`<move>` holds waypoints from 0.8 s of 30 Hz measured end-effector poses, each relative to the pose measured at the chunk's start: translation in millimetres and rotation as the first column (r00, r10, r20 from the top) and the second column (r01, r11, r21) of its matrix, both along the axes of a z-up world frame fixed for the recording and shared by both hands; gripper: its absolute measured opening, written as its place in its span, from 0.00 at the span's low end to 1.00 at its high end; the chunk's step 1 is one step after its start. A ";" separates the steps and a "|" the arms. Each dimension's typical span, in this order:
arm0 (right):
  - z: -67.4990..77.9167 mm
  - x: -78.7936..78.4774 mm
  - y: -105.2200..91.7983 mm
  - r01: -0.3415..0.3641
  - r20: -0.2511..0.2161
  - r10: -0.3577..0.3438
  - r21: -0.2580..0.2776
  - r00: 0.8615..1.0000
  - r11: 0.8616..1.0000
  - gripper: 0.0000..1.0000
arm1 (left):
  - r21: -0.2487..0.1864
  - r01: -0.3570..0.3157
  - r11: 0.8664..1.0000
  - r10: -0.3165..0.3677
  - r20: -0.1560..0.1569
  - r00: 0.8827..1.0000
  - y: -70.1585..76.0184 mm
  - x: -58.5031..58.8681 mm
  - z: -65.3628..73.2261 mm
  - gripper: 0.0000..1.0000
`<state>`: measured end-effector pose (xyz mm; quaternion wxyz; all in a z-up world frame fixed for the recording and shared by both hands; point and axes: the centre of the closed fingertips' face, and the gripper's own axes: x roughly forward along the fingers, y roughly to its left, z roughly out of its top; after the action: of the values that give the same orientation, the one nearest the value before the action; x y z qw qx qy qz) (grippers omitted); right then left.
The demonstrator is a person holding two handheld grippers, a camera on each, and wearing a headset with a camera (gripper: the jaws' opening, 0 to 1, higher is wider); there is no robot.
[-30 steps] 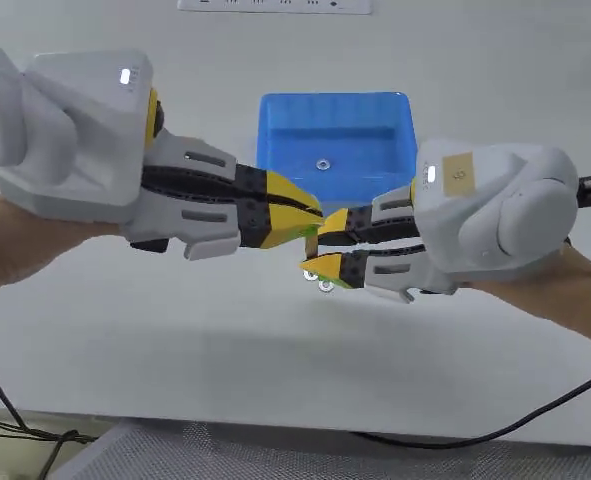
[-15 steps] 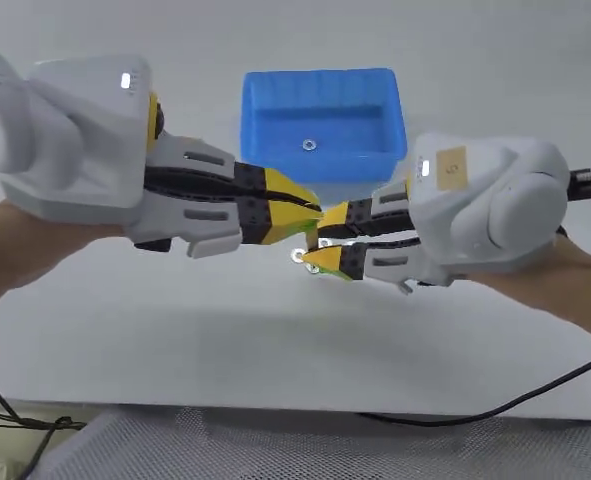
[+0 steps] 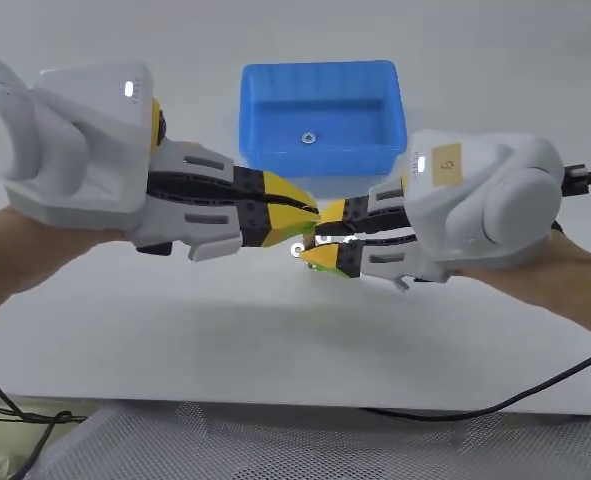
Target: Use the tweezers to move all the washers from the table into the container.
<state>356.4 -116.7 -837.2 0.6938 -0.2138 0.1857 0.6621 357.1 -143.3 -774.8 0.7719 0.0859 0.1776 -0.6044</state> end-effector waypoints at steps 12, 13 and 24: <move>-2.8 -2.5 -3.3 0.011 -0.010 -0.012 -0.001 1.000 1.000 0.13 | -0.008 0.000 1.000 0.000 0.005 1.000 -1.7 -2.0 -2.6 0.05; -3.1 -2.8 -3.2 0.010 -0.011 -0.010 0.000 1.000 1.000 0.13 | -0.009 0.002 1.000 -0.002 0.002 1.000 -1.9 -2.5 -2.6 0.05; -19.0 -8.3 -5.4 -0.046 0.000 0.046 -0.077 0.999 0.996 0.13 | -0.002 0.012 1.000 -0.012 0.004 1.000 -3.2 -6.9 -2.7 0.05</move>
<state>348.1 -122.2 -856.2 0.6699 -0.2450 0.2056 0.6700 350.2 -146.4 -777.6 0.7687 0.0877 0.1749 -0.6090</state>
